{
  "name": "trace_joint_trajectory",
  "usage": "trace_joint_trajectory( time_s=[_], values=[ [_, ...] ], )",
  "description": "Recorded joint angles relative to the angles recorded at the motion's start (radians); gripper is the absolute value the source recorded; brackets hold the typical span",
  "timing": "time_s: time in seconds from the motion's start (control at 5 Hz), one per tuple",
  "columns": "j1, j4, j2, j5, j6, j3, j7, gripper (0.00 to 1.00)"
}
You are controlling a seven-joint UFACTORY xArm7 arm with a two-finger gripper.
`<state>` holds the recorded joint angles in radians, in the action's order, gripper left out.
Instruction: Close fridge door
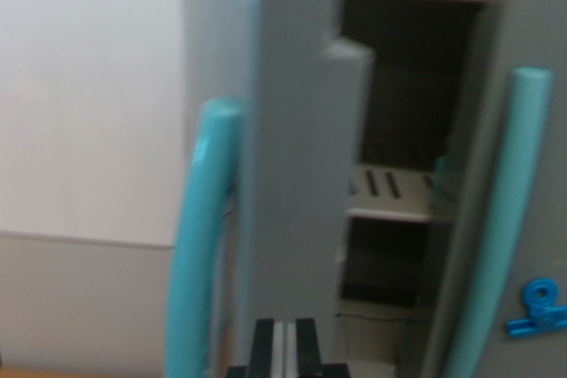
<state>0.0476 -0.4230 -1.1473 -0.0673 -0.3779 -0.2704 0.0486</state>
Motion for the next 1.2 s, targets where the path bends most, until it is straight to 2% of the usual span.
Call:
trace_joint_trajectory(
  time_s=[0.2,0.4,0.6,0.8,1.0,1.2],
  values=[
    [0.0,0.0,0.0,0.0,0.0,0.0,0.0,1.0],
    [0.0,-0.006,0.02,0.0,0.0,-0.038,0.0,1.0],
    [0.0,-0.006,0.02,0.0,0.0,-0.038,0.0,1.0],
    [0.0,-0.029,0.057,0.0,0.0,-0.066,0.0,1.0],
    [0.0,-0.029,0.057,0.0,0.0,-0.066,0.0,1.0],
    [0.0,-0.081,0.121,0.0,0.0,-0.084,0.0,1.0]
  ],
)
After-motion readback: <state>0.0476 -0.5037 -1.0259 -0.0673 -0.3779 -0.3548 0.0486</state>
